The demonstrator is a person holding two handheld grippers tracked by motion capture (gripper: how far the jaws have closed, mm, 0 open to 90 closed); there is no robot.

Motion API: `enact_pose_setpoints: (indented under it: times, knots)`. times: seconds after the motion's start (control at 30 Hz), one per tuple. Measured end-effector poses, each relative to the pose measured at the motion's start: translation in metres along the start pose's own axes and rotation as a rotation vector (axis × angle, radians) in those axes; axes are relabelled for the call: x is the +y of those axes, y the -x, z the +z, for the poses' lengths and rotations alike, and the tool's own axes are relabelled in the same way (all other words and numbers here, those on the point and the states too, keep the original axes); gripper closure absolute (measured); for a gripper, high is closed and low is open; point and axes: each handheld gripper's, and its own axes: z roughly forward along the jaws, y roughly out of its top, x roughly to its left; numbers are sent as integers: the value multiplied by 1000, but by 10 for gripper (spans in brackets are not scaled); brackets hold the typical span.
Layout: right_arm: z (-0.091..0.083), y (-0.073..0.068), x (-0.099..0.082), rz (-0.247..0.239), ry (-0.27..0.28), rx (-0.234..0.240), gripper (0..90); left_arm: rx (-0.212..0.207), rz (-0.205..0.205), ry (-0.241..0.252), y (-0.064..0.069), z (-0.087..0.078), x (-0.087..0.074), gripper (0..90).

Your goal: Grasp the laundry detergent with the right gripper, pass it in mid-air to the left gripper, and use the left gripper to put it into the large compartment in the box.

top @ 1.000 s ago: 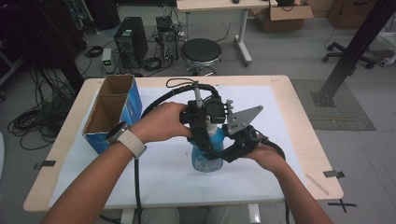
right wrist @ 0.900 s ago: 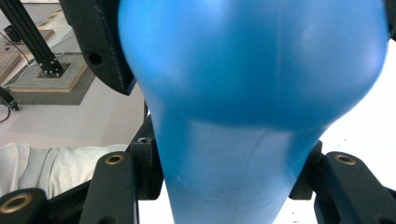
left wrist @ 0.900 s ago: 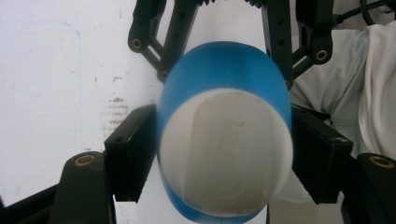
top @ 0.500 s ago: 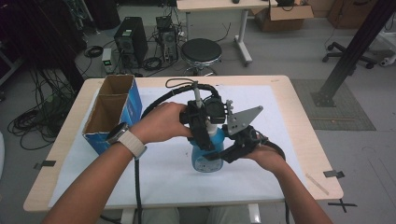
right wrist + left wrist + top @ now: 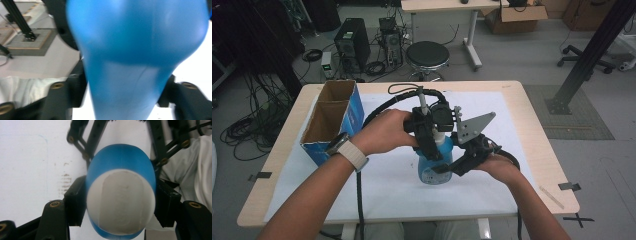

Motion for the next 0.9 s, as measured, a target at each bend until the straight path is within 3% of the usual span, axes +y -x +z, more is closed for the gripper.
enact_pose_setpoints:
  times: [0.17, 0.33, 0.47, 0.57, 0.6, 0.73, 0.83, 0.9]
  knots:
    - [-14, -1, -6, 32, 0, 4, 240, 24, -34, -14, 1, -1, -2, 383]
    - [-37, 1, -20, 117, -61, -52, 119, 41, -76, -13, -2, -8, -7, 382]
    - [-52, 3, -30, 160, -154, -127, 85, 70, -146, -18, -7, -14, -13, 382]
    - [-66, 3, -35, 168, -243, -222, 69, 109, -240, -14, -14, -21, -20, 382]
    - [-66, 3, -35, 168, -243, -222, 69, 109, -240, -14, -14, -21, -20, 382]
    - [-77, 1, -37, 169, -311, -273, 65, 153, -303, -26, -20, -28, -25, 382]
    - [-89, 0, -39, 171, -394, -308, 67, 165, -351, -32, -24, -31, -28, 382]
    - [-91, 0, -40, 173, -413, -312, 67, 171, -385, -33, -28, -34, -30, 382]
